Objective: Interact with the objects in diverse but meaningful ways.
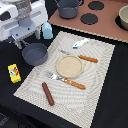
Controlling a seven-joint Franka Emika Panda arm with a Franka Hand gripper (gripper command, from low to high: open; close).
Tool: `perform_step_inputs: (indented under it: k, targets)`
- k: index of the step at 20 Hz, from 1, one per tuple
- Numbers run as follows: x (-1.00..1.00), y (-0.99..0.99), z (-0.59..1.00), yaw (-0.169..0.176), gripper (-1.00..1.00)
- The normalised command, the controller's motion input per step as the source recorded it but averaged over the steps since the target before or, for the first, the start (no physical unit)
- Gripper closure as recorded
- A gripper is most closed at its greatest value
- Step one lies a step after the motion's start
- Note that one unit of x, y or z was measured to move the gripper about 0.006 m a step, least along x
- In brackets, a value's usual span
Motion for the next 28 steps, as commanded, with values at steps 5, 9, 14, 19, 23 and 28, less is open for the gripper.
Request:
perform_step_inputs:
  k: [5,9,14,19,23,28]
  targets:
    - [0.77,-0.35,0.26,-0.074,-1.0]
    - [0.72,-0.4,0.08,-0.082,-1.0]
    - [0.74,-0.42,0.0,-0.08,-1.0]
    - [0.73,-0.47,0.01,-0.079,-1.0]
    - [0.72,-0.5,0.0,-0.075,-1.0]
    - [0.71,-0.5,0.0,-0.03,-1.0]
